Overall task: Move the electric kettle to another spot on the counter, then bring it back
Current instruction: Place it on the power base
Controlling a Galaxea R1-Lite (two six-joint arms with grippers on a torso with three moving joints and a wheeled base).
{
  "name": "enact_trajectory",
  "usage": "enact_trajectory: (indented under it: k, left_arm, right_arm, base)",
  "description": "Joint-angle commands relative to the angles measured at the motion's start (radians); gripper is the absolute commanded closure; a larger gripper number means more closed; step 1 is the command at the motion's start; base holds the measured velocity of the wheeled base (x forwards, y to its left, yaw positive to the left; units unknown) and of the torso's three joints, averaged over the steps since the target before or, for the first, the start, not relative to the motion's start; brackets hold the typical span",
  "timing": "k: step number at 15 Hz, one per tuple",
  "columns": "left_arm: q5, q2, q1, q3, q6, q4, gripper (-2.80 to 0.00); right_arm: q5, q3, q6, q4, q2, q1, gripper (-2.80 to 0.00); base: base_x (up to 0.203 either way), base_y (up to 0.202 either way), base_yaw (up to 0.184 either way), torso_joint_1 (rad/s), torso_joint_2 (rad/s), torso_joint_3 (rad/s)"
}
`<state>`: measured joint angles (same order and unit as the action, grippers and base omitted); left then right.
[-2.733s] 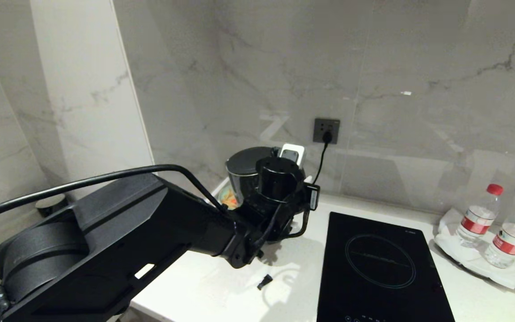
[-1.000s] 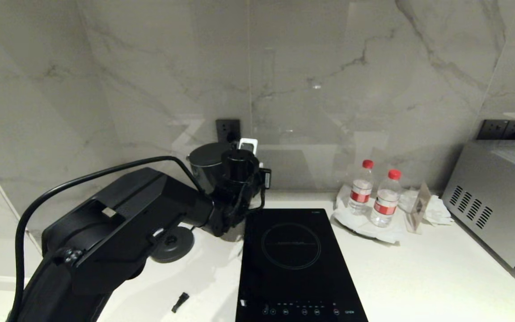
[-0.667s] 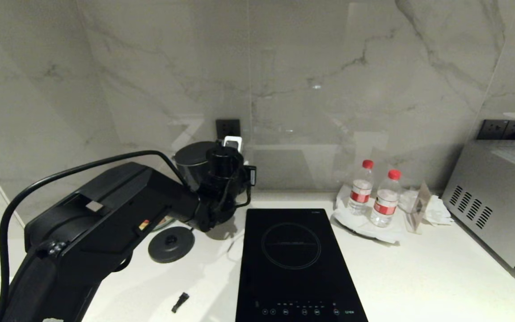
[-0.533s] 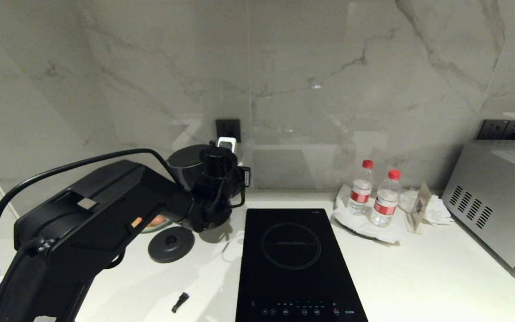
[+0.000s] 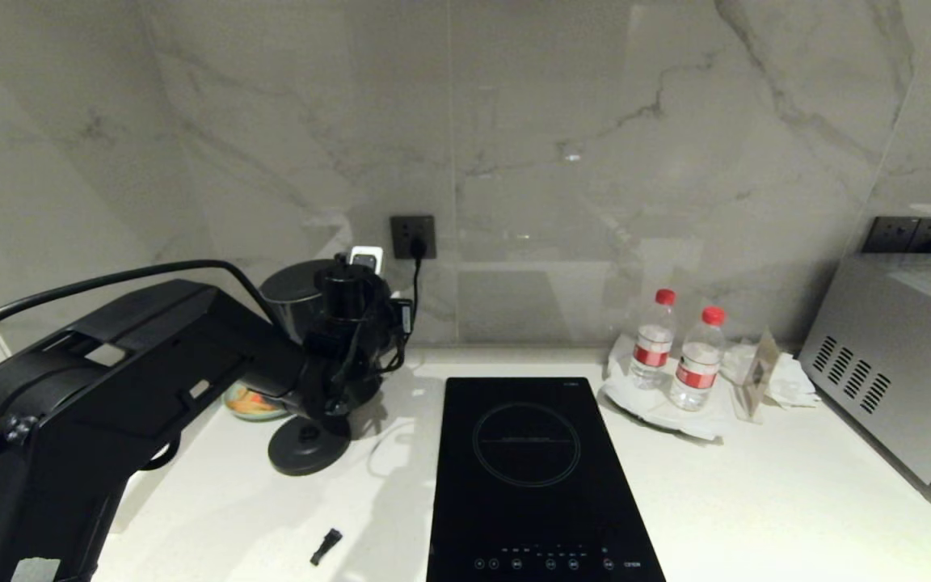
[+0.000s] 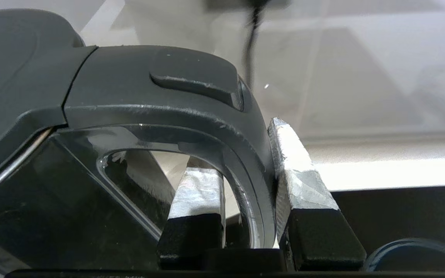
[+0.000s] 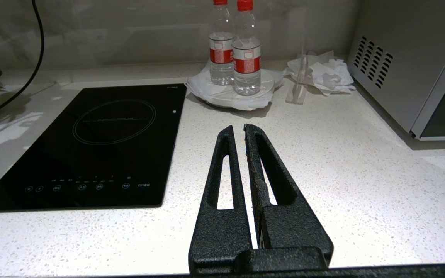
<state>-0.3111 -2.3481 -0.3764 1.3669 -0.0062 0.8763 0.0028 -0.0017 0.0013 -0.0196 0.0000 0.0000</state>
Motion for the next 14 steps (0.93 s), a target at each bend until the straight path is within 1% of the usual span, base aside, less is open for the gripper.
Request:
enact_trajectory:
  k: [1, 6, 9, 11, 14]
  left_arm:
    - [0.005, -0.002, 0.020, -0.019, -0.001, 0.007, 0.00]
    - [0.006, -0.054, 0.068, -0.022, -0.001, 0.032, 0.00]
    - [0.007, -0.050, 0.077, -0.067, 0.000, 0.044, 0.00]
    - [0.008, -0.043, 0.080, -0.100, 0.001, 0.085, 0.00]
    - [0.020, -0.023, 0.082, -0.150, 0.000, 0.099, 0.00]
  right_arm:
    - [0.000, 0.000, 0.000, 0.000, 0.000, 0.000, 0.00]
    - [0.000, 0.002, 0.000, 0.000, 0.000, 0.000, 0.00]
    - [0.000, 0.000, 0.000, 0.000, 0.000, 0.000, 0.00]
    - [0.000, 0.001, 0.000, 0.000, 0.000, 0.000, 0.00]
    - [0.000, 0.000, 0.000, 0.000, 0.000, 0.000, 0.00]
  base:
    - [0.000, 0.000, 0.000, 0.000, 0.00, 0.000]
    - [0.000, 0.000, 0.000, 0.000, 0.00, 0.000]
    - [0.000, 0.000, 0.000, 0.000, 0.00, 0.000]
    - [0.000, 0.000, 0.000, 0.000, 0.00, 0.000]
    - [0.000, 0.000, 0.000, 0.000, 0.00, 0.000]
